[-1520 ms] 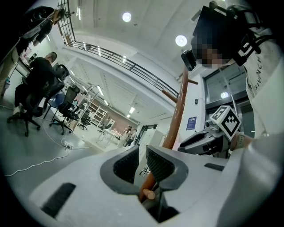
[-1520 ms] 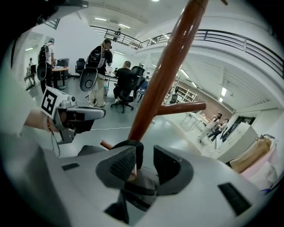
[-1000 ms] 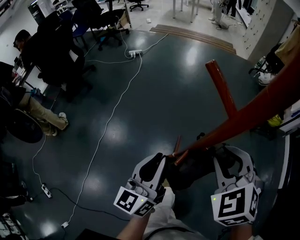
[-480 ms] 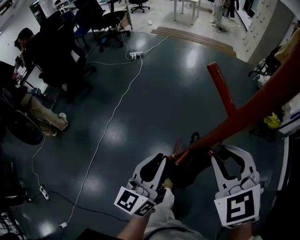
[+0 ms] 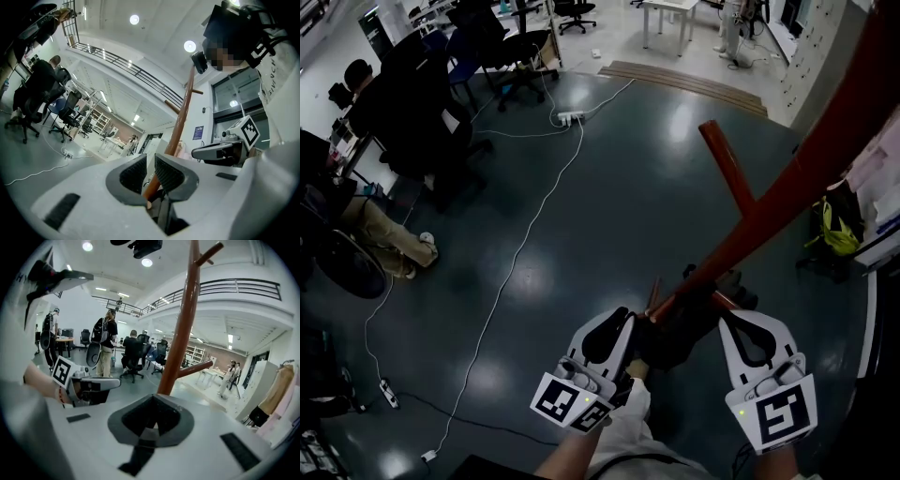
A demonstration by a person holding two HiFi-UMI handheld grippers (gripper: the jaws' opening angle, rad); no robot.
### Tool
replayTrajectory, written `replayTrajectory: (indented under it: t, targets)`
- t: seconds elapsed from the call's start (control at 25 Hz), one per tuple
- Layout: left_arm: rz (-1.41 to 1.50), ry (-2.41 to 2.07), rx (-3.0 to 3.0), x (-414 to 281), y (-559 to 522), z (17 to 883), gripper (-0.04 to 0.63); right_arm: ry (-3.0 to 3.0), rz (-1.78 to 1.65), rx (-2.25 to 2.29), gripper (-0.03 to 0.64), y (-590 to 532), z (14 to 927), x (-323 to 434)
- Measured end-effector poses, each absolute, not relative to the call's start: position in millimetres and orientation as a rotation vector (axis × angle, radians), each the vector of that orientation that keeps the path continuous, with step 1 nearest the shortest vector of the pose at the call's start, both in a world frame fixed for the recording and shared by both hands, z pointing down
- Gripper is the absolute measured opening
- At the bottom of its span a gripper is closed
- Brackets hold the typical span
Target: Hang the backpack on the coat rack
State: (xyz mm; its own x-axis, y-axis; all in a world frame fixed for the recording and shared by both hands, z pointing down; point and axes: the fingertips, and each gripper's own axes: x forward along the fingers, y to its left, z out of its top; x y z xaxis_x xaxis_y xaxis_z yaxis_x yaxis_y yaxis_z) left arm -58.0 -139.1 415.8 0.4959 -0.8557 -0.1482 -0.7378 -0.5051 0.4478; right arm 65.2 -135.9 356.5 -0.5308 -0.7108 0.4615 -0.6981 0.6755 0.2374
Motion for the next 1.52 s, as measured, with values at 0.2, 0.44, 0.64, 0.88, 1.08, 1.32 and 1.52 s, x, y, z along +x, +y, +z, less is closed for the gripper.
replayTrajectory:
  t: [0.2, 0.44, 0.64, 0.88, 1.08, 1.32, 1.52]
  targets:
    - [-0.511, -1.319, 2.449, -52.4, -127.4, 404.8, 0.061, -2.436, -0.093, 1.158, 0.012, -118.7, 346.8, 64.4]
    - [-0.519, -1.299, 2.467, -45.5, -108.2, 393.7, 0.061, -2.528, 0.012, 1.22, 0.012, -94.7, 343.9, 63.2]
    - [-0.522, -1.284, 2.482, -40.0, -93.9, 385.5, 0.061, -2.559, 0.033, 1.205, 0.012, -76.1, 341.5, 69.5]
    - [-0.521, -1.278, 2.5, -33.2, -76.5, 375.3, 0.061, -2.574, 0.047, 1.181, 0.012, -54.5, 337.1, 66.5]
    - [-0.528, -1.26, 2.525, -25.7, -63.7, 363.6, 0.061, -2.591, 0.027, 1.177, 0.012, -37.7, 327.6, 63.7]
    - [-0.524, -1.273, 2.55, -20.5, -53.0, 352.2, 0.061, -2.608, 0.022, 1.186, 0.012, -24.7, 319.6, 69.0]
    - [-0.514, -1.291, 2.561, -16.6, -48.9, 346.9, 0.061, -2.632, 0.028, 1.2, 0.012, -20.5, 318.0, 73.3]
